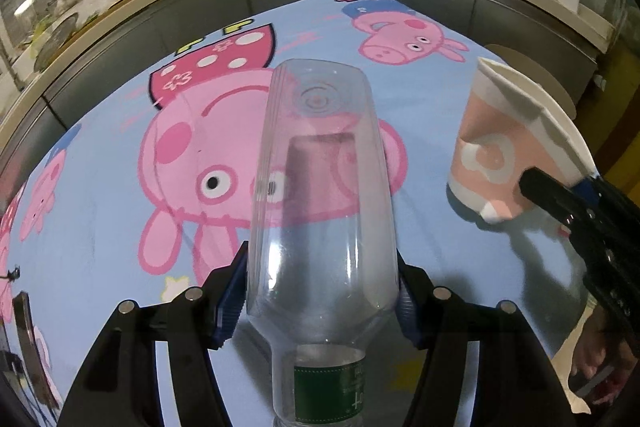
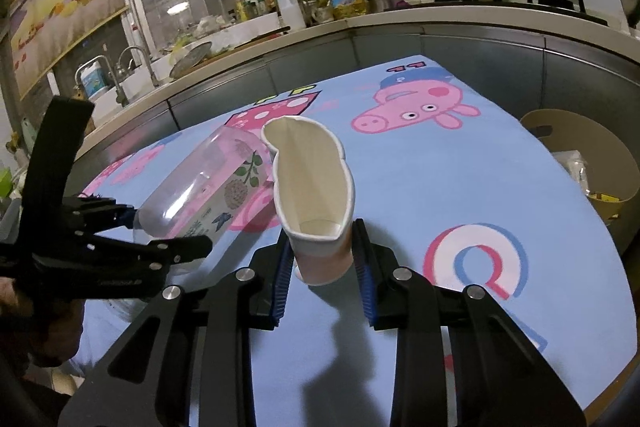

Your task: Collect trash

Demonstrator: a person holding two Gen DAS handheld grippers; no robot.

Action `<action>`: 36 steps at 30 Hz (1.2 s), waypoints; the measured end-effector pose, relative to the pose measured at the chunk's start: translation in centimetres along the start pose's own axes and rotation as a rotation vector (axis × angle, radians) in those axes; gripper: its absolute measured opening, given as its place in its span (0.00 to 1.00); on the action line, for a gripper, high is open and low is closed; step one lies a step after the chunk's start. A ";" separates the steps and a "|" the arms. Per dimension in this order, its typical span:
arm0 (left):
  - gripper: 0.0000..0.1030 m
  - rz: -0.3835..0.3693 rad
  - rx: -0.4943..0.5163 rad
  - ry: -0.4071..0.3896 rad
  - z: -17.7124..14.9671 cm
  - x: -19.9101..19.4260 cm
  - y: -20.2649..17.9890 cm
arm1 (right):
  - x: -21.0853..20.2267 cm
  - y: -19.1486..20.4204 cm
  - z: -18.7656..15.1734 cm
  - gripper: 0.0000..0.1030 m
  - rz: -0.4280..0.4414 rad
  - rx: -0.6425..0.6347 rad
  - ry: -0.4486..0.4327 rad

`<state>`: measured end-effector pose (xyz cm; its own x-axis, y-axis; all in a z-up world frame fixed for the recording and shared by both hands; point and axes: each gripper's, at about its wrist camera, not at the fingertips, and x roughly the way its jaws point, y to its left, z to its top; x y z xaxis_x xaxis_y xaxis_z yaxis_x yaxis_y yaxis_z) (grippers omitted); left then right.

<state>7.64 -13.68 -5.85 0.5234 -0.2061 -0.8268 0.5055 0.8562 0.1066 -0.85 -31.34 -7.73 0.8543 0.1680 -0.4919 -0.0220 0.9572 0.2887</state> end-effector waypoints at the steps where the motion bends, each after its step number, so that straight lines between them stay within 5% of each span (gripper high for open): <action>1: 0.62 0.005 -0.006 0.000 -0.1 -0.1 0.2 | 0.0 0.3 -0.1 0.28 0.005 -0.004 0.003; 36: 0.62 0.073 -0.092 -0.025 -1.8 0.3 3.3 | 1.0 3.2 -1.1 0.38 -0.012 -0.043 0.071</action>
<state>8.21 -10.09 -6.72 0.5739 -0.1527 -0.8046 0.4014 0.9088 0.1139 -0.60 -27.82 -8.20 0.8154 0.1715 -0.5529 -0.0356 0.9681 0.2479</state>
